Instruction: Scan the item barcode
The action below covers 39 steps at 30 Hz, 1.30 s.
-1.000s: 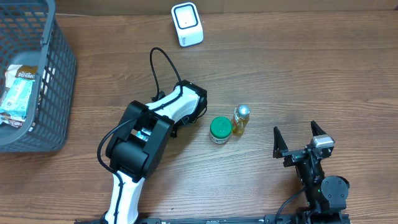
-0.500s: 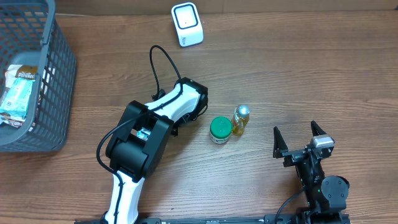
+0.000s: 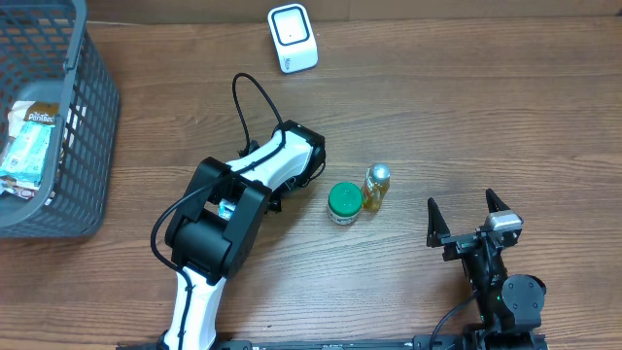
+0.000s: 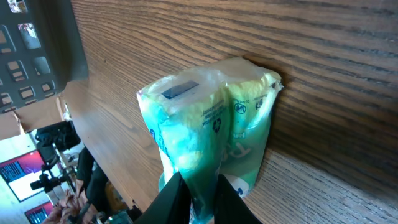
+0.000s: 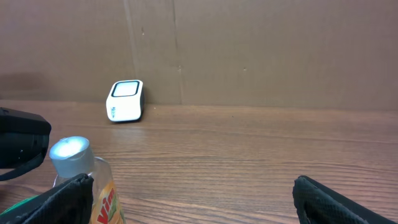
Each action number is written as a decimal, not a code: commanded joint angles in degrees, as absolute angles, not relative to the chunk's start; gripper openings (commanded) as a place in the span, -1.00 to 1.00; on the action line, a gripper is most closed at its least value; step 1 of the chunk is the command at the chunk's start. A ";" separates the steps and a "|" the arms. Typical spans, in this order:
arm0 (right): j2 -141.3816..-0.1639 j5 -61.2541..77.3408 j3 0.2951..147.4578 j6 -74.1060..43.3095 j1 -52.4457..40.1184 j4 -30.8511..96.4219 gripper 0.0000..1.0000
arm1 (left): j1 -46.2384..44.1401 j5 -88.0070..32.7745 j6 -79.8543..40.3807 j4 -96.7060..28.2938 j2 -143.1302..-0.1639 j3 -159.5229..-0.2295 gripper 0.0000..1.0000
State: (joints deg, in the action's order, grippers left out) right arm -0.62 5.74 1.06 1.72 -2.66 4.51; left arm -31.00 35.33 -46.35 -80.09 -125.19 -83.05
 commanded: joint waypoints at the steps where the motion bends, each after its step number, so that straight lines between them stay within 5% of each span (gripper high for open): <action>1: -0.16 5.65 0.45 1.98 -2.55 4.27 1.00 | -30.83 33.93 -46.09 -79.68 -125.89 -84.29 -0.64; 26: -0.16 5.67 0.45 1.98 -2.55 4.25 1.00 | -29.82 28.67 -44.82 -84.42 -124.97 -94.80 -0.56; 27: -0.16 5.65 0.45 1.98 -2.55 4.27 1.00 | -29.39 27.07 -44.01 -84.31 -124.11 -95.42 -0.25; 28: -0.16 5.65 0.45 1.98 -2.55 4.27 1.00 | -28.73 24.97 -42.70 -83.70 -122.83 -95.81 0.29; 29: -0.16 5.65 0.45 1.98 -2.55 4.27 1.00 | -27.70 21.76 -39.92 -82.24 -120.77 -95.90 0.37; 39: -0.16 5.65 0.45 1.98 -2.55 4.27 1.00 | -16.56 9.41 -31.40 -80.82 -107.00 -95.72 0.14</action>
